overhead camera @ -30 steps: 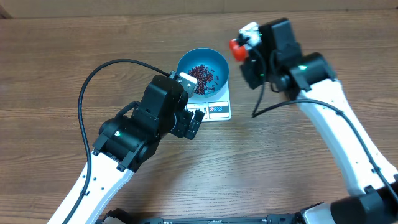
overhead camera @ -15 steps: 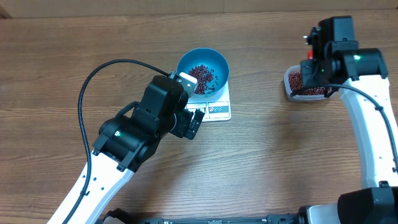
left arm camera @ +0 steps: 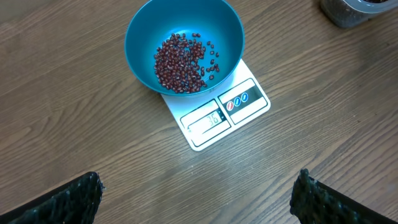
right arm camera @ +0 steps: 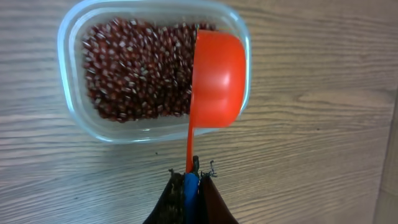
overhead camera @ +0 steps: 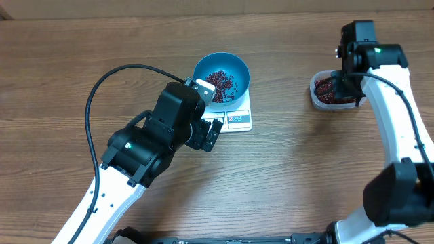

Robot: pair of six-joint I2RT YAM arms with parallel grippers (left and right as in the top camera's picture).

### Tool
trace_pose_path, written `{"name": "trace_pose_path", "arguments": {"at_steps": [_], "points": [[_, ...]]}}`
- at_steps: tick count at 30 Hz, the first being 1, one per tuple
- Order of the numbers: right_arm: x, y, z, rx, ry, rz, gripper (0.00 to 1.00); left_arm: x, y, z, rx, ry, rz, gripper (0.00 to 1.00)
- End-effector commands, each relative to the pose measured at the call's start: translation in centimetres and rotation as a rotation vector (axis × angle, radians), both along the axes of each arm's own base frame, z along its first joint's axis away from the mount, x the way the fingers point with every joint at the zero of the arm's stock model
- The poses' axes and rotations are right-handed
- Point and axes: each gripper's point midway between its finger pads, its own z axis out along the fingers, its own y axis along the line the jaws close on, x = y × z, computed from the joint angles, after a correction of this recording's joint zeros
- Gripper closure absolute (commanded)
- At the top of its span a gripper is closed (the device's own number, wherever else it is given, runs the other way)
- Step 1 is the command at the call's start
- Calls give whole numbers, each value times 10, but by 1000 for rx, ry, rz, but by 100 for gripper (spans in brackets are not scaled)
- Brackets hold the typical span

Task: Scoop item into bowl and weigh 150g on scale
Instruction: 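Move the empty scoop back right to the bean tub, then scoop beans again from the tub with the right gripper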

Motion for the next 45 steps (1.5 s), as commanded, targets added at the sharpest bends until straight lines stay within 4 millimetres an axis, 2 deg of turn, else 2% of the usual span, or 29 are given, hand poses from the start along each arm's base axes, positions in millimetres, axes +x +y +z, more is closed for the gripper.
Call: {"name": "trace_pose_path", "arguments": {"at_steps": [1, 10, 15, 20, 32, 45], "points": [[6, -7, -9, -38, 24, -16, 96, 2, -2, 5, -4, -12, -17, 0], [8, -7, -34, -39, 88, -9, 97, 2, -2, 5, -4, -12, -17, 0], [2, -7, -54, -36, 146, -7, 96, 2, -2, 5, -4, -12, -17, 0], [3, 14, -69, 92, 152, 13, 96, 2, -2, 5, -4, -12, -17, 0], [4, 45, -75, 287, 145, 38, 97, 2, -2, 5, -4, -12, -17, 0], [12, 43, -68, 623, 67, -46, 96, 2, -2, 5, -4, -12, -17, 0]]}}
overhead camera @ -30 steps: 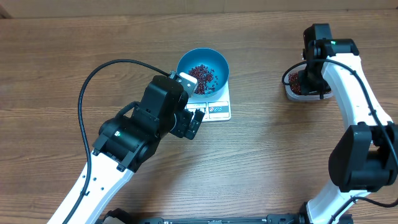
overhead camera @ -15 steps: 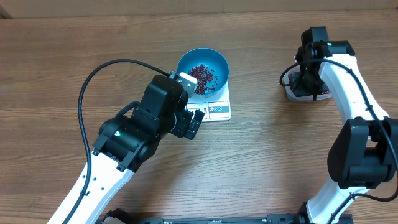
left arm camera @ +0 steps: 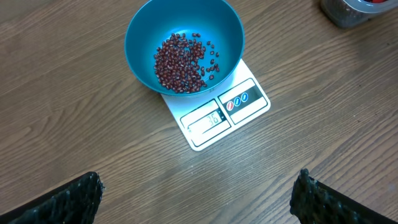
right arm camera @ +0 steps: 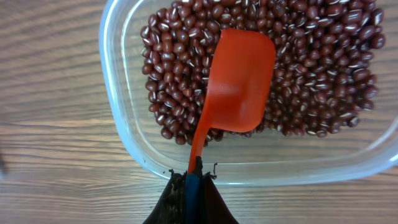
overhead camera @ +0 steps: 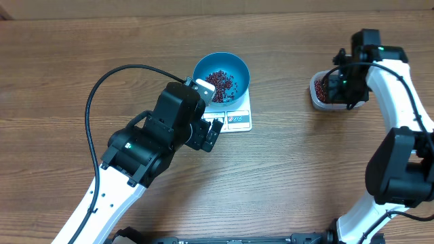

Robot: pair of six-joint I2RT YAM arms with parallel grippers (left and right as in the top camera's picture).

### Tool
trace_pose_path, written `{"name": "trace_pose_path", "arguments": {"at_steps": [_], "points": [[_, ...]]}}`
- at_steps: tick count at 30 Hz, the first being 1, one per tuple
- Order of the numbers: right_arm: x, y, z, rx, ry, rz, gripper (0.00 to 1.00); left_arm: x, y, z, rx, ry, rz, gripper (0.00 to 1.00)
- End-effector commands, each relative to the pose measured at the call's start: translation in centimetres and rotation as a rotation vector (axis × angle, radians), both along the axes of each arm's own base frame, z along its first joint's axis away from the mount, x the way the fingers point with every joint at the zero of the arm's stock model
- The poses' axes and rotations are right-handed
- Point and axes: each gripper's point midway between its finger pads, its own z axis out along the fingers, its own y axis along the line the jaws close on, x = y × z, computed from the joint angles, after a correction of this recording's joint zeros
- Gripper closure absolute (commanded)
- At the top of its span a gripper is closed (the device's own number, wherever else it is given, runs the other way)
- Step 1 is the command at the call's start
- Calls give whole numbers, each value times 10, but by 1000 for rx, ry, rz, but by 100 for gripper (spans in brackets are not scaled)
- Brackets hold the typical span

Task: Scoop item into bowl and weigh 150g on scale
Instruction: 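Scoop beans again from the tub with the right gripper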

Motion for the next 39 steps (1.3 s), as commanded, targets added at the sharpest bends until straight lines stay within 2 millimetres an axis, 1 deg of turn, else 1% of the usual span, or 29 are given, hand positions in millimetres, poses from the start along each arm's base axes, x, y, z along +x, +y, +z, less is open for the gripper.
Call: {"name": "trace_pose_path", "arguments": {"at_steps": [1, 12, 15, 19, 23, 34, 39], "points": [[2, 19, 0, 182, -15, -7, 97, 2, -2, 5, -4, -12, -17, 0], [3, 15, 9, 341, -49, -63, 96, 2, -2, 5, -4, -12, -17, 0], [1, 14, 4, 352, -43, -72, 96, 2, -2, 5, -4, -12, -17, 0], [-5, 14, -8, 358, -22, -91, 96, 2, -2, 5, -4, -12, -17, 0], [-9, 9, -17, 367, -4, -151, 96, 2, -2, 5, -4, -12, -17, 0], [-10, -14, -12, 444, -31, -243, 97, 2, -2, 5, -4, -12, -17, 0], [-9, -14, -12, 455, -27, -260, 97, 2, -2, 5, -4, -12, -17, 0]]}}
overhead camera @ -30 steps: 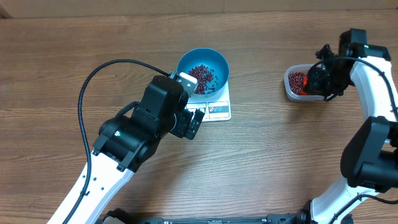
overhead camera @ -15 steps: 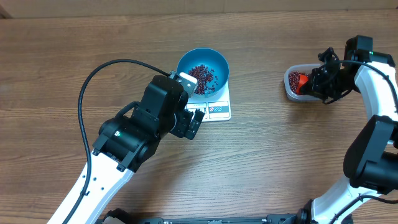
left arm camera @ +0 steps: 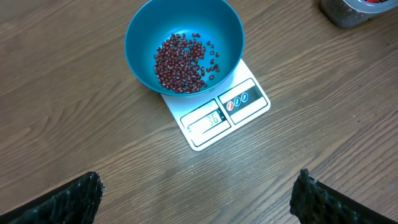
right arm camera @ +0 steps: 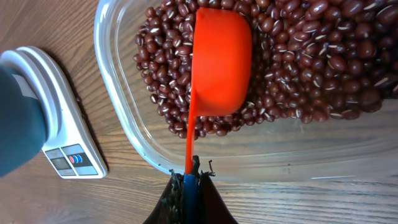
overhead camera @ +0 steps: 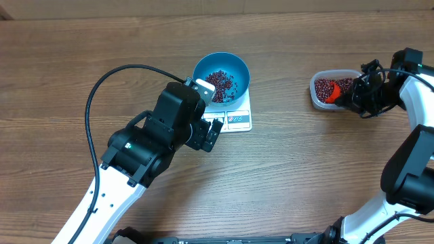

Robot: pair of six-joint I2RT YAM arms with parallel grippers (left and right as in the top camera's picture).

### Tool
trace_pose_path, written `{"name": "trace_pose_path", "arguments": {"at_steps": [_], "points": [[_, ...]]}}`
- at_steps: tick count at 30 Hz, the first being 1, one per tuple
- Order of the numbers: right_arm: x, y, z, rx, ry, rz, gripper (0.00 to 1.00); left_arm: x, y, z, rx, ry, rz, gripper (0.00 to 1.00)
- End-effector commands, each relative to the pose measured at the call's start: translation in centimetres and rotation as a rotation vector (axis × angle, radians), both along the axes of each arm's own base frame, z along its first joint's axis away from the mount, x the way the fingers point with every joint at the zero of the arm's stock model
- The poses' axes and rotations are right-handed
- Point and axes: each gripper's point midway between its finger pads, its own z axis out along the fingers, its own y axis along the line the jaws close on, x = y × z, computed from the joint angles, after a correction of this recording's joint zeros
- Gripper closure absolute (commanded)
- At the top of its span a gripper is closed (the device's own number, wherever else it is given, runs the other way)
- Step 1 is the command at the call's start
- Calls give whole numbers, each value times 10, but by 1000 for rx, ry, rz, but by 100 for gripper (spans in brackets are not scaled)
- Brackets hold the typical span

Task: Scoop item into bowl and weigh 150g on scale
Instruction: 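Scoop beans again from the tub with the right gripper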

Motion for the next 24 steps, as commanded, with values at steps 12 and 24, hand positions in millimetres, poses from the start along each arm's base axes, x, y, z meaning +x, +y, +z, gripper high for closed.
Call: {"name": "trace_pose_path", "arguments": {"at_steps": [12, 24], "points": [[9, 11, 9, 168, -53, -27, 96, 2, -2, 5, -4, -12, -17, 0], [10, -4, 21, 256, -109, -75, 96, 2, -2, 5, -4, -12, -17, 0]]}}
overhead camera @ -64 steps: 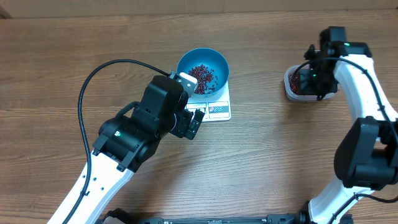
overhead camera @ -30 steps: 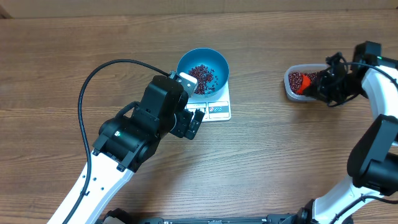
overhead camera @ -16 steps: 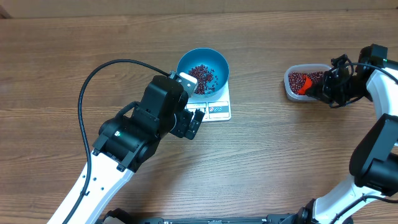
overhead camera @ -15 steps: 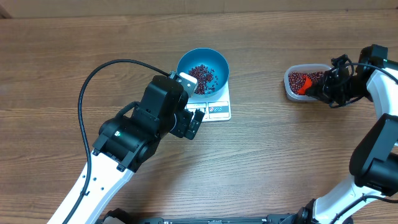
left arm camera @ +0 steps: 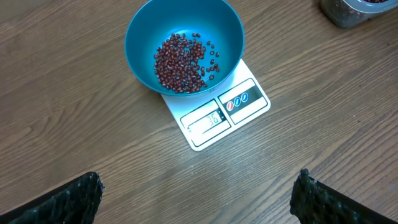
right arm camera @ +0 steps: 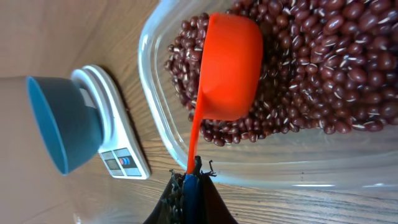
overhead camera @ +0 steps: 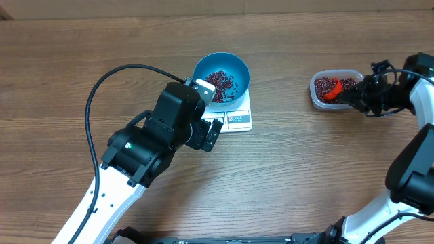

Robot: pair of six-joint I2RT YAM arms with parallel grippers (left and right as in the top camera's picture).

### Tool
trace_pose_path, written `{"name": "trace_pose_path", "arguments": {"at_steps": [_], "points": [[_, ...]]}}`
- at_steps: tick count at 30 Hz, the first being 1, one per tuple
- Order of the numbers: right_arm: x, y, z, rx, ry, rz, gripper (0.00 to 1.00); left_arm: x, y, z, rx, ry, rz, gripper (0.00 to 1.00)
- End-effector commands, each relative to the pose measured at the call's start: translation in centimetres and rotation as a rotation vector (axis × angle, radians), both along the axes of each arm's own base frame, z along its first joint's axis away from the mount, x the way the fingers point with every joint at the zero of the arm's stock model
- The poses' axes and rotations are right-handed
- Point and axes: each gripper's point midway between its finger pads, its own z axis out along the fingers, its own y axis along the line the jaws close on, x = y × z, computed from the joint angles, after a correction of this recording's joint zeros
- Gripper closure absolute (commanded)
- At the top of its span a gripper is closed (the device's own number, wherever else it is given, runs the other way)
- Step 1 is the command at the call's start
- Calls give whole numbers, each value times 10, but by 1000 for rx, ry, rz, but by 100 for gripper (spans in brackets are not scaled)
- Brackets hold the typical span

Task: Scoop item into bowl and weigh 150g on scale
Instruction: 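Scoop beans again from the tub with the right gripper, then lift the filled scoop and carry it over the teal bowl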

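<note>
A blue bowl (overhead camera: 221, 76) with a small heap of red beans (left arm camera: 180, 63) stands on the white scale (left arm camera: 221, 115). At the right a clear tub (overhead camera: 333, 88) holds more red beans (right arm camera: 311, 68). My right gripper (right arm camera: 189, 177) is shut on the handle of an orange scoop (right arm camera: 229, 65), whose cup lies bottom up, dug into the beans in the tub. My left gripper (left arm camera: 199, 196) hovers open just in front of the scale, nothing between its fingers (left arm camera: 71, 199).
A black cable (overhead camera: 108, 88) loops over the table left of the left arm. The scale's display (left arm camera: 208, 119) faces the left wrist camera; its figures are too small to read. Bare wooden table surrounds the scale and tub.
My right wrist has rolled further, so the scale and bowl now show more fully in its view. The scoop stays in the beans, a little nearer the tub's end wall. The left arm is unchanged.
The scoop first hung over the tub's edge, held by my right gripper. Then it lay on the beans inside the tub. Later the wrist had swung round to the right of the tub, and now the scoop is tilted into the beans. Bowl and left arm stayed unchanged.
</note>
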Motion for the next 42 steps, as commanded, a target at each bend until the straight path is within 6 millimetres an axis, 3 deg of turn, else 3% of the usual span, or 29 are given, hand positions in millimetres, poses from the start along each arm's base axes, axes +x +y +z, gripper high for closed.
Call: {"name": "trace_pose_path", "arguments": {"at_steps": [1, 19, 35, 42], "points": [[1, 1, 9, 76, -52, 5, 96, 2, -2, 5, -4, -12, -17, 0], [-20, -14, 23, 185, -80, -13, 96, 2, -2, 5, -4, -12, -17, 1], [-23, -3, 42, 291, -147, 14, 96, 2, -2, 5, -4, -12, -17, 0], [-20, 6, 59, 375, -217, 28, 96, 2, -2, 5, -4, -12, -17, 0]]}}
